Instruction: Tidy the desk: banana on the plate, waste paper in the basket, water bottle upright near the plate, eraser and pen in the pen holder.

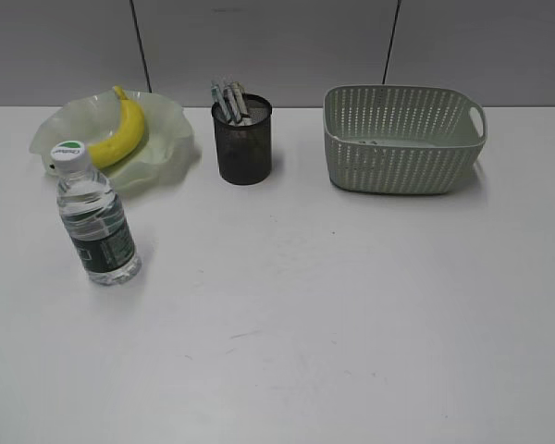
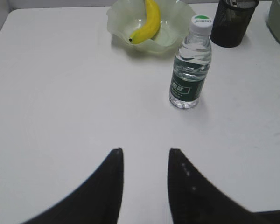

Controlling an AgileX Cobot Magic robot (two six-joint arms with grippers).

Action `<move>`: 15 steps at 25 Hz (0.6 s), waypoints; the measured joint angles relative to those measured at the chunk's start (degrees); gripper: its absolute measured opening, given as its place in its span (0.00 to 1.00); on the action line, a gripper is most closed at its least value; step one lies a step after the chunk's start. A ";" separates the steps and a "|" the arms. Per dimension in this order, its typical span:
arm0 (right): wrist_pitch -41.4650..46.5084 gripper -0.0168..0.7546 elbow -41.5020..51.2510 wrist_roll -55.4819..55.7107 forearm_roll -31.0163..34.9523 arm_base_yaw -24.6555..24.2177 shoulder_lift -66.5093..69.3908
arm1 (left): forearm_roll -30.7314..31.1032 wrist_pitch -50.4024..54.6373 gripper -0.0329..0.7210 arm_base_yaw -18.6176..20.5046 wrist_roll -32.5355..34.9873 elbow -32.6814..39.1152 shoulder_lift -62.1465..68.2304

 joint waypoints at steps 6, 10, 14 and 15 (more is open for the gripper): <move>-0.01 0.71 0.00 0.00 0.00 0.00 0.00 | 0.05 0.02 0.36 1.11 0.00 0.00 -4.25; -0.06 0.71 0.00 0.00 0.00 0.00 0.00 | 0.00 0.02 0.36 1.52 0.00 0.00 -4.25; -0.06 0.71 0.00 0.00 0.00 0.00 0.00 | 0.00 0.02 0.36 3.20 0.00 0.00 -4.30; -0.06 0.71 0.00 0.00 0.00 0.00 0.00 | 0.00 0.02 0.36 3.37 0.00 0.00 -4.30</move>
